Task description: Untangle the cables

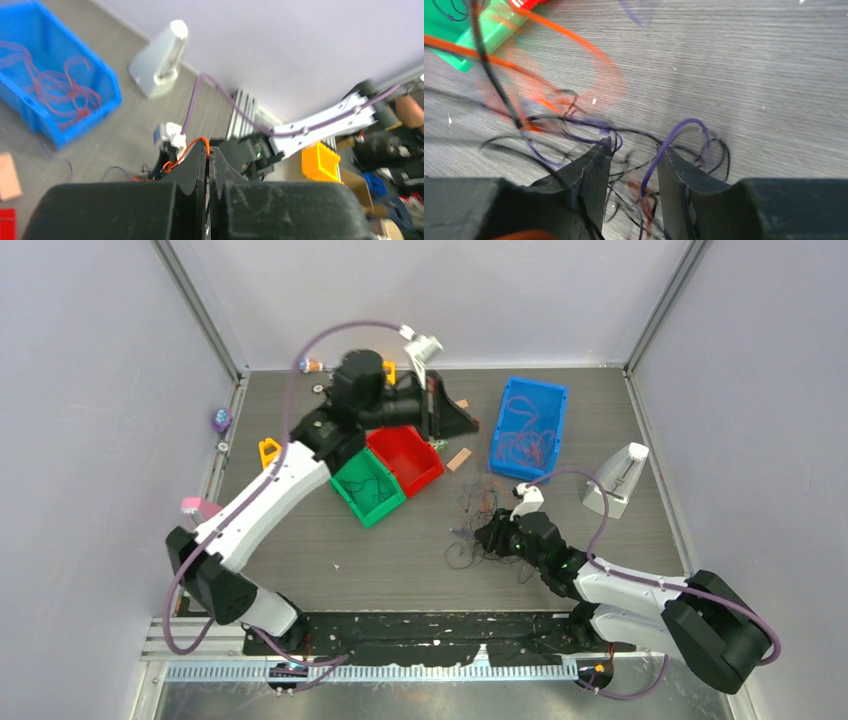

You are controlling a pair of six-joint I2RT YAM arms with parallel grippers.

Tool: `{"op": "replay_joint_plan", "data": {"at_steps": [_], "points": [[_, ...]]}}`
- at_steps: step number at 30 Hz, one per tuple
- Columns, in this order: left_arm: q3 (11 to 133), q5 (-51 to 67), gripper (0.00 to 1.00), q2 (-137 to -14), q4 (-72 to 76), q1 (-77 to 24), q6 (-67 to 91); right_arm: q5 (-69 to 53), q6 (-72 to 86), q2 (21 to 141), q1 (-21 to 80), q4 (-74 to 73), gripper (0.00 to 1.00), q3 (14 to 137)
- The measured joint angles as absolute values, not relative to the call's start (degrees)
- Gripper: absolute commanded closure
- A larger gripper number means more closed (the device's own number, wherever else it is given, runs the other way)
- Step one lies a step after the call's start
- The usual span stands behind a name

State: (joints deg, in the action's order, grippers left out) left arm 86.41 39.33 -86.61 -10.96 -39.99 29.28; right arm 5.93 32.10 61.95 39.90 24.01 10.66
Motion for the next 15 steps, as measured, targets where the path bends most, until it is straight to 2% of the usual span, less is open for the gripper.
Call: {"op": "replay_joint_plan", "data": {"at_steps": [3,6,7,9,14,15], "points": [[92.6,39.1,1.0,-83.5,-12.8,-37.4,29.8,6.8,33.8,59.0,39.9,20.5,0.5,10.3],[95.4,38.8,1.0,-79.3,-13.1,-35.2,29.9,7.9,35.1,55.7,39.9,17.2,0.51,10.3],[96.1,38.8,1.0,-78.1,-13.4,-34.7,29.8,8.4,35.7,54.6,39.9,16.0,0.58,10.3],[98.3,38.9,1.0,-76.7,-14.5,-34.4,29.6,9.5,36.6,52.5,39.9,13.4,0.65,10.3],[100.5,39.2,1.0,-76.4,-16.0,-34.4,29.5,12.1,37.7,47.6,39.9,9.6,0.7,10.2],[100.5,39.1,1.0,-76.4,-16.8,-34.4,29.4,12.6,37.6,46.7,39.9,8.8,0.76,10.2]]}}
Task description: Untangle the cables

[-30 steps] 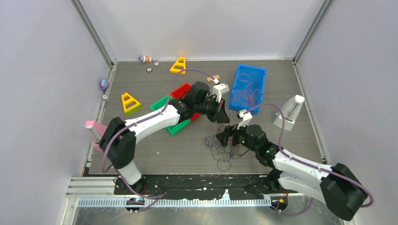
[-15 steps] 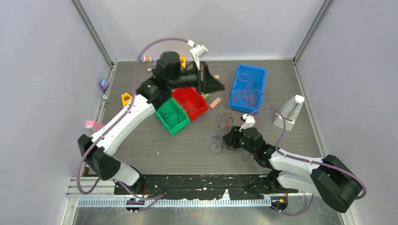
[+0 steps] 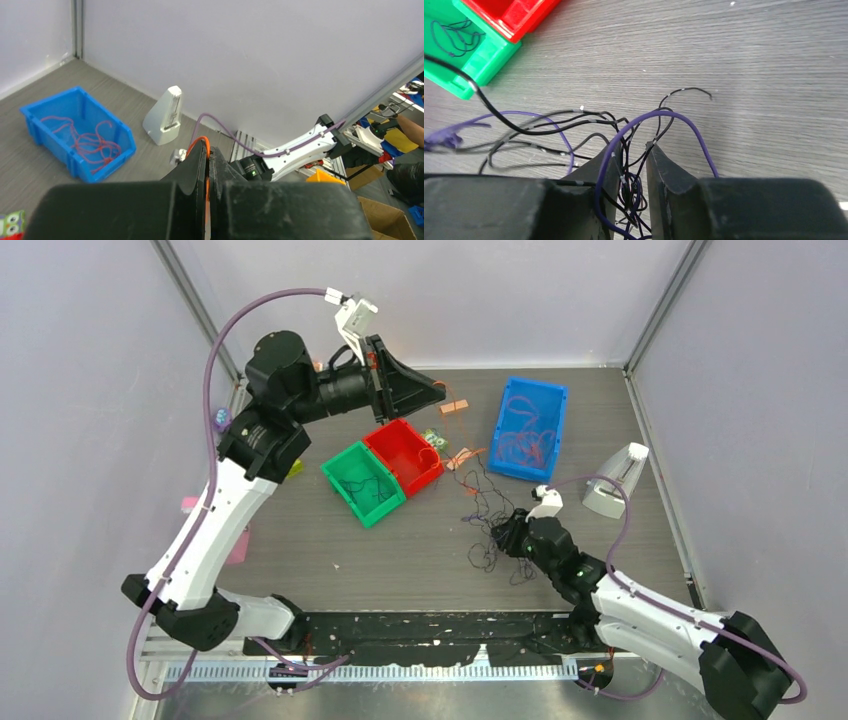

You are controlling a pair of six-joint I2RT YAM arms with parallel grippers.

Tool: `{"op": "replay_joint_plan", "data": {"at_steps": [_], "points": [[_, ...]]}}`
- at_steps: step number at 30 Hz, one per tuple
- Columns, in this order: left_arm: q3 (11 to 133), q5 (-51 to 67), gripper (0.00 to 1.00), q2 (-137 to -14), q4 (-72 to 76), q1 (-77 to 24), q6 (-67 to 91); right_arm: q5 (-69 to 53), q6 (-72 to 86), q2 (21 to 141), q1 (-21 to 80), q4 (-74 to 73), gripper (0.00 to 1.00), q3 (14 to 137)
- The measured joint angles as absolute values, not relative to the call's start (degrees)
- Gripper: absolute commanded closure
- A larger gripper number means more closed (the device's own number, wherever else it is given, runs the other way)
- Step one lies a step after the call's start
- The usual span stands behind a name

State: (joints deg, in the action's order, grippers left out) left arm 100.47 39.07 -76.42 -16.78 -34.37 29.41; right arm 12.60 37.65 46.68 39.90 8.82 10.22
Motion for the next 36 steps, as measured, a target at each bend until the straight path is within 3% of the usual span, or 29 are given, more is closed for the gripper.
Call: {"op": "replay_joint_plan", "data": {"at_steps": [2,4,10,17,23,29,33,35,36], "points": [[100.5,38.3,1.0,-76.5,-18.7,-33.9,29.0,14.1,37.7,45.7,39.9,7.0,0.89,10.3],[100.5,36.9,1.0,-76.2,-20.6,-32.6,28.2,16.4,38.4,45.8,39.9,3.4,0.94,11.0],[98.4,24.3,1.0,-71.0,-27.2,-28.6,25.2,26.5,47.4,46.2,39.9,-10.1,0.95,14.5],[83.9,7.0,1.0,-56.0,-29.8,-25.6,24.8,40.1,63.7,42.4,39.9,-26.7,0.95,17.6],[76.4,-6.2,1.0,-51.1,-32.0,-23.7,25.0,48.3,73.8,36.9,38.2,-37.9,0.95,19.8],[73.4,-15.4,1.0,-45.6,-33.3,-22.8,23.8,53.3,73.8,33.5,36.4,-41.4,0.95,23.1],[72.2,-15.2,1.0,-44.0,-32.1,-22.2,22.5,54.4,68.0,35.9,36.1,-41.0,0.94,25.6],[71.3,-13.9,1.0,-43.5,-31.3,-22.0,22.0,54.1,64.2,38.0,36.0,-40.3,0.7,26.3],[70.7,-12.5,1.0,-43.2,-30.3,-21.9,21.7,53.5,62.0,38.7,35.9,-39.9,0.4,26.5]]}}
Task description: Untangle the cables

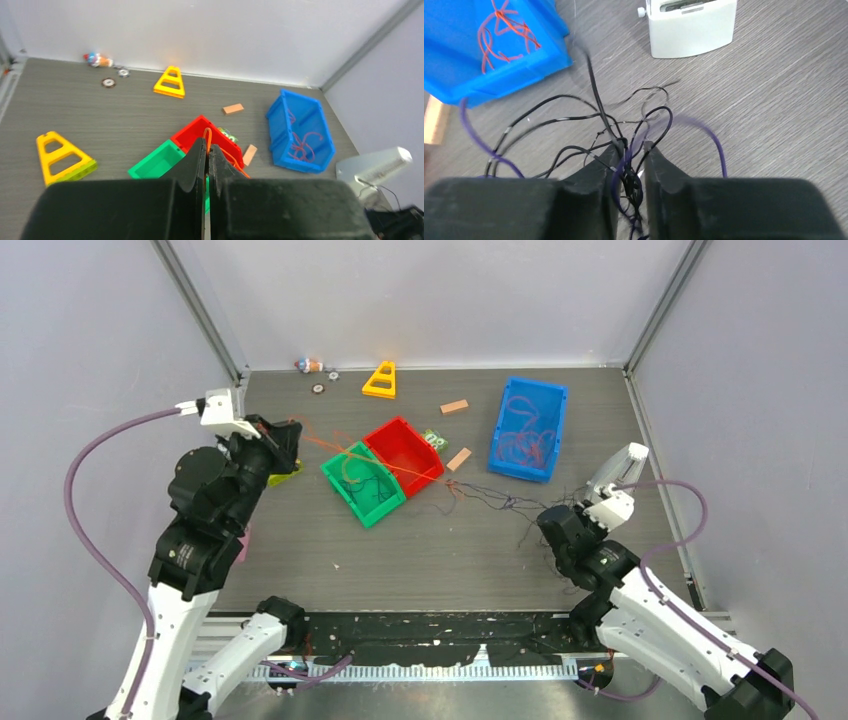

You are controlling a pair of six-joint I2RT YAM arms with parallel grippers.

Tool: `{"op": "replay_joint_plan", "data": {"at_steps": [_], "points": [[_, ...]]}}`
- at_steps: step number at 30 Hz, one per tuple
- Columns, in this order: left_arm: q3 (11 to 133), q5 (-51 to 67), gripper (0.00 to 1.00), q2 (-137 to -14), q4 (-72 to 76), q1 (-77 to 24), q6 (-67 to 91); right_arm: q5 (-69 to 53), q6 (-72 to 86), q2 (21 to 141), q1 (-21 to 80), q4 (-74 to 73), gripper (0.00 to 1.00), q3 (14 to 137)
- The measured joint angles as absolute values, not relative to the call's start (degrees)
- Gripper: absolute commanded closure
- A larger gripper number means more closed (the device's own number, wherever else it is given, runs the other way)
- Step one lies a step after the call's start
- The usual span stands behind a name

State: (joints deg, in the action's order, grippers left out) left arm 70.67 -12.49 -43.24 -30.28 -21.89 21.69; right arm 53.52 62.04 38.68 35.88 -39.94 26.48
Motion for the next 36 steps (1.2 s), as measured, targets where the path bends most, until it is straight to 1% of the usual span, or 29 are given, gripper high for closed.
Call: {"op": "replay_joint_plan", "data": {"at_steps": [2,3,5,9,12,15,20,24,29,34,36], "points": [[69.3,-8.4,1.0,-43.1,-27.9,-21.6,20.8,51.8,57.4,39.4,35.7,-38.6,0.14,26.5],[68.5,-5.7,1.0,-43.1,-26.5,-21.6,20.4,49.4,52.8,39.4,35.5,-37.2,0.1,26.5],[67.6,0.5,1.0,-43.5,-24.3,-21.6,20.1,45.0,46.3,38.4,35.5,-34.0,0.05,26.1],[67.4,12.3,1.0,-45.7,-20.4,-21.6,20.1,31.7,33.1,31.7,35.5,-23.8,0.04,23.1],[66.8,17.7,1.0,-46.9,-18.2,-21.6,20.5,20.4,25.0,29.6,35.5,-16.8,0.04,22.3],[65.8,20.0,1.0,-47.9,-17.5,-21.6,20.5,11.8,19.8,32.9,35.5,-12.3,0.04,23.3],[65.6,21.3,1.0,-47.9,-17.4,-21.6,20.4,-0.7,13.7,42.9,36.3,-5.1,0.03,26.5],[65.6,21.6,1.0,-47.8,-17.4,-21.6,20.3,-5.0,9.2,51.4,41.2,-0.6,0.03,29.8],[65.6,21.6,1.0,-47.7,-17.4,-21.6,20.3,-7.3,3.6,62.0,47.5,4.6,0.03,35.5],[66.2,21.6,1.0,-47.6,-17.6,-21.6,19.9,-8.4,0.7,71.9,48.5,10.2,0.04,37.8],[66.6,21.3,1.0,-47.5,-17.6,-21.6,19.4,-8.4,0.4,75.8,48.5,12.2,0.06,37.8]]}}
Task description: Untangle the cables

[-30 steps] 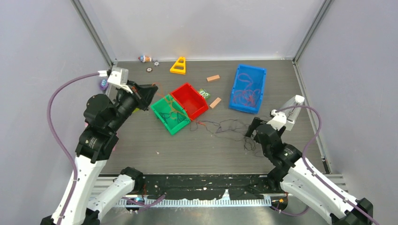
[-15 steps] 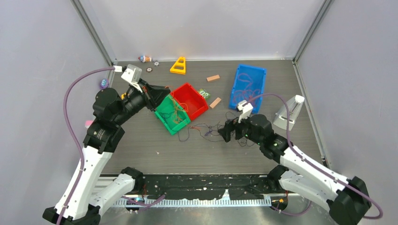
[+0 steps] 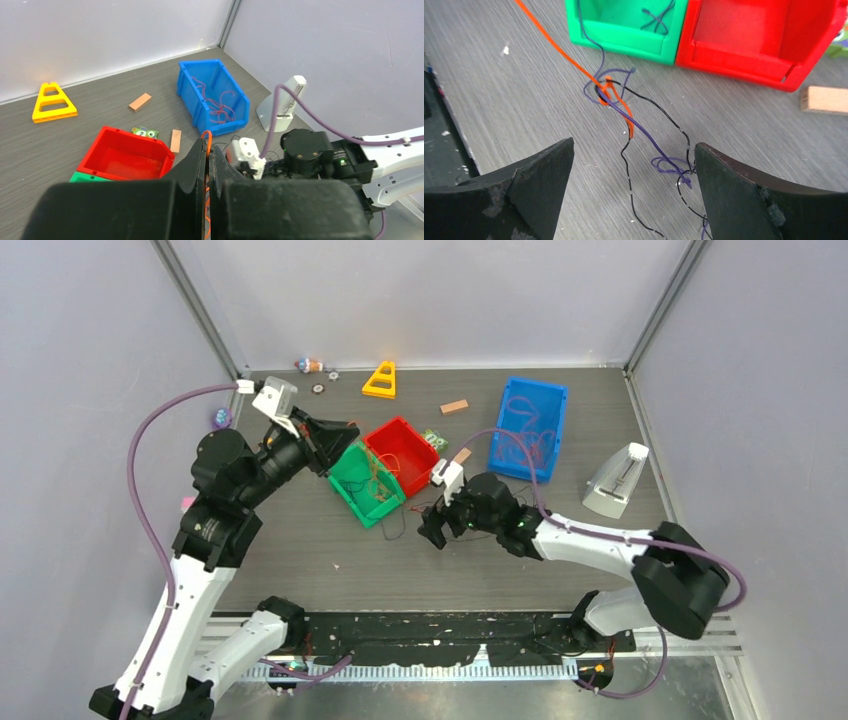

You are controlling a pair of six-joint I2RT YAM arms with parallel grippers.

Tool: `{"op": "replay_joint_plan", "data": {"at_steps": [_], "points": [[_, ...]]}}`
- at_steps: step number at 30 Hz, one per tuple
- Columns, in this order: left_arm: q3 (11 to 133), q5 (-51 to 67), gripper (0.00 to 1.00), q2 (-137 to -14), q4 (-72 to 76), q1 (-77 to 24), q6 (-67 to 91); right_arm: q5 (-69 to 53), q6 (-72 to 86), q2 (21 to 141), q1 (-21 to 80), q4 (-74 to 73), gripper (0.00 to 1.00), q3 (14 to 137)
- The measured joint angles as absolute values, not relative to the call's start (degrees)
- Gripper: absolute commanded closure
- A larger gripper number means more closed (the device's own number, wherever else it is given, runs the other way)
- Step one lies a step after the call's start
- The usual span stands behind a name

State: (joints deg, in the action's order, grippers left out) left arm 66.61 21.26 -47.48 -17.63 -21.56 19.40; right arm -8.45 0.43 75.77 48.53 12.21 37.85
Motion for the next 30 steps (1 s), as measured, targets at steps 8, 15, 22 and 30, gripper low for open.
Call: {"op": "replay_joint_plan", "data": {"at_steps": [8,15,22,30], "points": [[68.4,17.0,1.0,-45.9,-18.9,-21.6,17.3,-6.3,3.0,85.7,48.5,17.0,0.87,37.8],[68.4,-4.6,1.0,-43.2,-28.3,-21.5,15.7,0.2,13.0,76.4,44.1,22.3,0.95,29.5],[66.6,-13.8,1.0,-43.4,-36.3,-19.3,15.9,-0.7,25.5,59.0,32.5,21.1,0.95,21.2],[64.6,-22.1,1.0,-40.2,-35.8,-13.7,15.6,14.3,39.0,55.6,27.6,-3.5,0.95,22.0]]}}
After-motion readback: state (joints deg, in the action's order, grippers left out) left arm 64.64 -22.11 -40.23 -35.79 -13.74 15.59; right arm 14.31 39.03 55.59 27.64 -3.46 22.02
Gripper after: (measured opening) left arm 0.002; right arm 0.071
